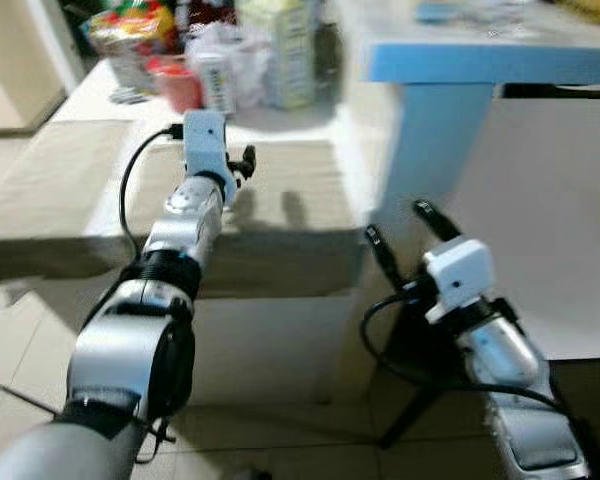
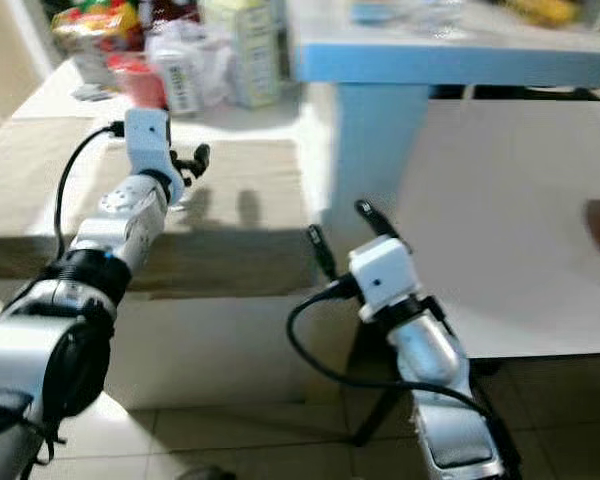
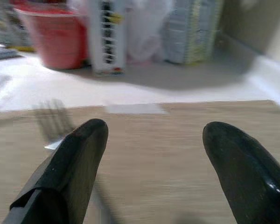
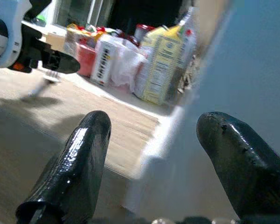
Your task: Setting the table
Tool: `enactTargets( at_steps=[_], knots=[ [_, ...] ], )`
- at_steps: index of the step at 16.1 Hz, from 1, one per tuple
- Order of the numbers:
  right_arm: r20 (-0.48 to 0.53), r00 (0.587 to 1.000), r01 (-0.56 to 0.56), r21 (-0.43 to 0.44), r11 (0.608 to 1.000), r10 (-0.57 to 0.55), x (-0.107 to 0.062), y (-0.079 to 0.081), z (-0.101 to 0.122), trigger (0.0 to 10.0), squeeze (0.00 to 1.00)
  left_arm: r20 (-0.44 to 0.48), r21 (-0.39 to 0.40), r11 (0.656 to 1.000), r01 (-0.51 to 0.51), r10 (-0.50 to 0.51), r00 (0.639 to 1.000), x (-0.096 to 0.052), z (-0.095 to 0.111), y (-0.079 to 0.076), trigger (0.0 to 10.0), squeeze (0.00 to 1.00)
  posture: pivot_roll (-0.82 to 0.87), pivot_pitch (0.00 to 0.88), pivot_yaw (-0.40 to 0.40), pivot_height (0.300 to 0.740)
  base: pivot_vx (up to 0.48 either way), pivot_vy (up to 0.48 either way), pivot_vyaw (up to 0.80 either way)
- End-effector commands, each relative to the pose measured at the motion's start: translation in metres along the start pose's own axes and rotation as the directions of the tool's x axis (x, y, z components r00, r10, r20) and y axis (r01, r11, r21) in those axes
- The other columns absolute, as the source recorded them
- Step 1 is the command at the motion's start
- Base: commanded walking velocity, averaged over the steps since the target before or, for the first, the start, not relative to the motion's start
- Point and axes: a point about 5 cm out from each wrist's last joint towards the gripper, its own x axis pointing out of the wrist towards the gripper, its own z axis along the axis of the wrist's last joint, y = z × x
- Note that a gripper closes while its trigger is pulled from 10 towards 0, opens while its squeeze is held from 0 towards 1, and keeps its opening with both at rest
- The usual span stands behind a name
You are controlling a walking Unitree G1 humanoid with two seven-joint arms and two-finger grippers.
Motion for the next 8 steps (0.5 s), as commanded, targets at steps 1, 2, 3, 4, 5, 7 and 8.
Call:
enactTargets(
  at_steps=[1,2,3,4,5,7,8],
  knots=[
    [0.002,1.0,-0.013,0.015,1.0,0.013,-0.001,0.004,0.003,10.0,0.0,0.017,0.013,1.0,-0.027,0.027,0.999,0.002,0.009,0.006,10.0,0.0,-0.16,0.034,0.056,0.736,0.0,0.0,0.0],
    [-0.002,1.0,-0.011,0.016,1.0,0.011,-0.001,0.004,0.003,10.0,0.0,0.013,0.0,0.999,-0.036,0.036,0.999,0.003,0.01,0.007,10.0,0.0,-0.16,0.037,0.058,0.736,0.0,0.0,0.0],
    [-0.003,1.0,-0.01,0.016,1.0,0.01,-0.002,0.004,0.003,10.0,0.0,0.01,-0.004,0.999,-0.048,0.048,0.999,0.003,0.01,0.009,10.0,0.0,-0.16,0.042,0.06,0.736,0.0,0.0,0.0],
    [-0.011,1.0,-0.009,0.018,1.0,0.009,-0.003,0.003,0.004,10.0,0.0,-0.026,-0.014,0.997,-0.071,0.071,0.997,0.003,0.007,0.01,10.0,0.0,-0.17,0.049,0.064,0.736,0.0,0.0,0.0],
    [-0.016,1.0,-0.008,0.018,1.0,0.009,-0.004,0.004,0.004,10.0,0.0,-0.045,-0.03,0.997,-0.073,0.071,0.996,0.004,0.005,0.008,10.0,0.0,-0.17,0.053,0.066,0.736,0.0,0.0,0.0],
    [-0.019,1.0,-0.009,0.017,1.0,0.01,-0.005,0.004,0.005,10.0,0.0,-0.054,-0.053,0.997,-0.055,0.052,0.997,0.005,0.005,0.0,10.0,0.0,-0.17,0.055,0.067,0.736,0.0,0.0,0.0],
    [-0.02,1.0,-0.008,0.016,1.0,0.008,-0.005,0.004,0.005,10.0,0.0,-0.052,-0.07,0.997,-0.04,0.037,0.998,0.006,0.007,-0.006,10.0,0.0,-0.17,0.057,0.071,0.736,0.0,0.0,0.0]
  ],
)
